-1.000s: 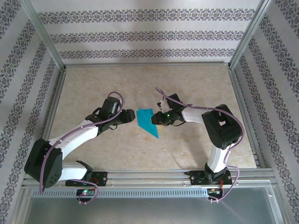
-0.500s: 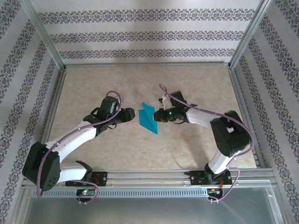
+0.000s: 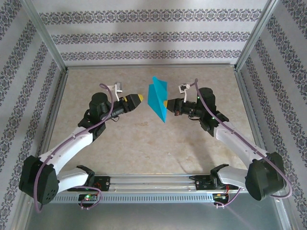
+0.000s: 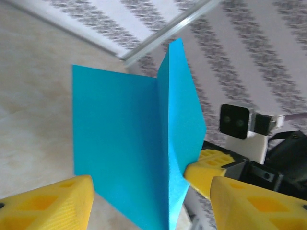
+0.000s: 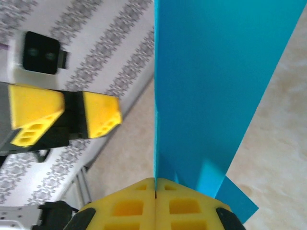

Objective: Fold a paper plane with a square sheet of paper (fold left side to right side)
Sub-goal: Turn over the paper at the center of the table.

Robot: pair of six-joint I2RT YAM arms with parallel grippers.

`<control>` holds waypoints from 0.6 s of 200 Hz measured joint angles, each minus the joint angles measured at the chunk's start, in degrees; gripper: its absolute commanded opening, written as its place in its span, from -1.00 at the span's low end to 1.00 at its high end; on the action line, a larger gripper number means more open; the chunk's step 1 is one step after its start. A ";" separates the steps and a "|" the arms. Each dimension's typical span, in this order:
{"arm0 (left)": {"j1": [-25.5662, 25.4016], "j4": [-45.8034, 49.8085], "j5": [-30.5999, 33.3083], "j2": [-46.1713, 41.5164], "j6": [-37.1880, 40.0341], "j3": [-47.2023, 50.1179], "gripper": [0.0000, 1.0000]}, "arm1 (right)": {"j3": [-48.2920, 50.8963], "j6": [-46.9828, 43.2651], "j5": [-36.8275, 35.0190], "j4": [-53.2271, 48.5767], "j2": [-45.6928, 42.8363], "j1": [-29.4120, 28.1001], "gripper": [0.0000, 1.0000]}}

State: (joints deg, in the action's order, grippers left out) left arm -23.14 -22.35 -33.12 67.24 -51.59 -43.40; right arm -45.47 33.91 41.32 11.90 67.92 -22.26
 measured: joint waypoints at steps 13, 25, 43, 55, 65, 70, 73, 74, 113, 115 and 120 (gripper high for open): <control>-0.11 -3.50 -2.71 1.77 -1.46 -0.66 0.26 | 0.37 1.88 1.25 3.06 -0.66 0.00 -1.00; -0.37 -5.75 -4.55 3.30 -2.32 -1.42 0.20 | 0.44 3.34 2.38 5.57 -0.70 -0.02 -1.00; -0.90 -8.50 -6.93 5.27 -3.43 -2.75 0.13 | 0.44 4.76 3.76 7.87 -0.70 -0.39 -1.00; -1.27 -10.38 -8.20 6.29 -4.11 -3.54 0.07 | 0.44 5.29 4.52 8.70 -0.70 -0.90 -1.00; -1.49 -11.72 -8.92 6.99 -4.66 -4.04 0.03 | 0.44 5.64 4.96 9.18 -0.70 -1.38 -1.00; -1.55 -12.39 -9.25 7.26 -4.85 -4.22 0.00 | 0.44 5.70 5.16 9.31 -0.70 -1.64 -1.00; -1.60 -12.81 -9.46 7.43 -4.90 -4.28 -0.02 | 0.44 5.88 5.33 9.38 -0.70 -1.66 -1.00; -1.60 -12.90 -9.57 7.45 -4.92 -4.31 -0.03 | 0.44 5.88 5.38 9.40 -0.70 -1.66 -1.00; -1.68 -14.21 -10.73 8.15 -5.49 -4.68 -0.20 | 0.31 6.54 6.19 9.88 -0.37 -2.38 -1.00; -1.68 -14.21 -10.82 8.15 -5.49 -4.70 -0.22 | 0.28 6.54 6.19 9.88 -0.37 -2.38 -1.00; -1.73 -14.16 -10.86 8.15 -5.46 -4.79 -0.24 | 0.24 6.62 6.23 9.88 -0.24 -2.38 -1.00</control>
State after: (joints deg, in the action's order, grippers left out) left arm -24.86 -36.51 -43.99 75.40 -57.06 -48.18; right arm -45.23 40.53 47.55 21.78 67.68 -24.64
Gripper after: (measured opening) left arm 0.405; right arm 0.060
